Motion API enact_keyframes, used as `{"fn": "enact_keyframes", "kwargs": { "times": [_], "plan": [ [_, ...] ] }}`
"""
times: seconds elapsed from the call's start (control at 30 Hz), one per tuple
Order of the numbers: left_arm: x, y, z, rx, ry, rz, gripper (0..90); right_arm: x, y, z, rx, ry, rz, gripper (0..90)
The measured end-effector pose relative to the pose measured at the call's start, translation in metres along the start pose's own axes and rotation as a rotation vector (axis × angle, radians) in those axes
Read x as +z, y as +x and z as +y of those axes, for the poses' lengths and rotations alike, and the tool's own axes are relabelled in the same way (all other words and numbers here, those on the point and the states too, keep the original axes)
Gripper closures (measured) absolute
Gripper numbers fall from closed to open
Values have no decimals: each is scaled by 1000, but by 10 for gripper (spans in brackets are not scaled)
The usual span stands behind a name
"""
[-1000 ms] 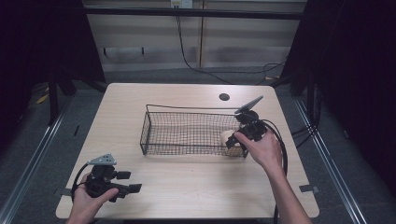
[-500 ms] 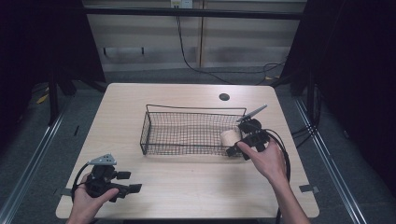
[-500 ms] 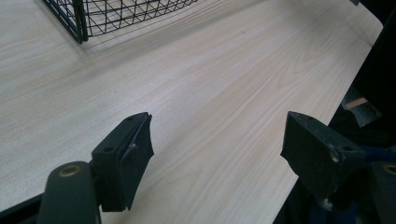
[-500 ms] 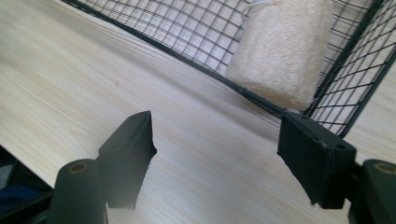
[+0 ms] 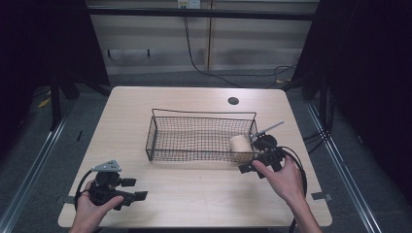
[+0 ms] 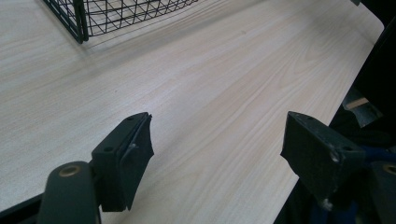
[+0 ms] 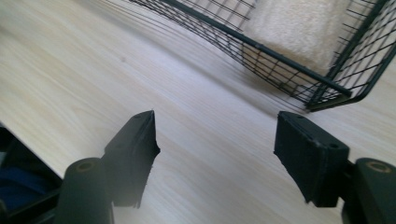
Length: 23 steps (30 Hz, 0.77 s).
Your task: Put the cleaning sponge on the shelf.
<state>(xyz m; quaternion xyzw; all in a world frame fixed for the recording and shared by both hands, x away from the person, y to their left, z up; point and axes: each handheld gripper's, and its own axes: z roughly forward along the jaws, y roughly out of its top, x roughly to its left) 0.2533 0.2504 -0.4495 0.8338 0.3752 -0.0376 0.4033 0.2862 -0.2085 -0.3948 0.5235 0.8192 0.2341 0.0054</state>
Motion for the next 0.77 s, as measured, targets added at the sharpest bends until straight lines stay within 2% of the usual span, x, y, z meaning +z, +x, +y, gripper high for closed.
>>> {"fn": "enact_keyframes", "kwargs": {
  "times": [0.03, 0.3, 0.4, 0.53, 0.67, 0.77],
  "plan": [
    [0, 0, 0, -3, -2, 0, 240, 1, 0, -5, 0, -7, -13, 306],
    [0, 0, 0, -1, -2, -1, 240, 4, -2, -25, -1, -39, -22, 308],
    [1, 0, 0, -3, -1, -1, 240, 5, 0, -32, 7, -63, -14, 307],
    [1, 1, 0, -2, 1, 0, 240, 9, 0, -42, 7, -70, -13, 305],
    [0, 0, -1, -7, -6, 0, 240, 14, -5, -51, 25, -92, 8, 295],
    [0, 0, 0, -4, -9, -3, 240, 17, -11, -58, 27, -110, -14, 298]
  ]
}}
